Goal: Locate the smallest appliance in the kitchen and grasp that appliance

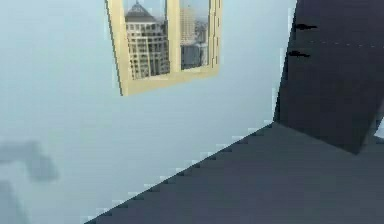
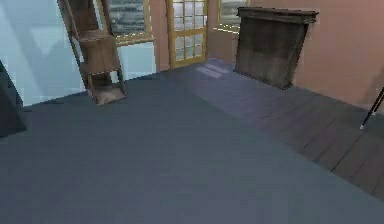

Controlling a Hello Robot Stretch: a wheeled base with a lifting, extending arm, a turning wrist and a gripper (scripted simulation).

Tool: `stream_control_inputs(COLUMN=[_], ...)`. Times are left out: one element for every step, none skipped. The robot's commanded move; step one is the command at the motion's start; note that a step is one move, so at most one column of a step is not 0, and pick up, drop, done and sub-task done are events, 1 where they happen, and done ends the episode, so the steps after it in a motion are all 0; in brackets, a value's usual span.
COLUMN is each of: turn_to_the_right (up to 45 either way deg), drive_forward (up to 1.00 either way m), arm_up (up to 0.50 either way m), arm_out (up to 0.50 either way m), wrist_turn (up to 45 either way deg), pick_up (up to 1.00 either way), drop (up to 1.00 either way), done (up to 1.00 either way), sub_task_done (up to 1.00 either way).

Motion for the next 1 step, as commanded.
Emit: stream_control_inputs(turn_to_the_right=[-36.0], drive_forward=[0.00], arm_up=[0.00], arm_out=[0.00], wrist_turn=[0.0], pick_up=[0.00], drop=[0.00], done=[0.00], sub_task_done=[0.00])
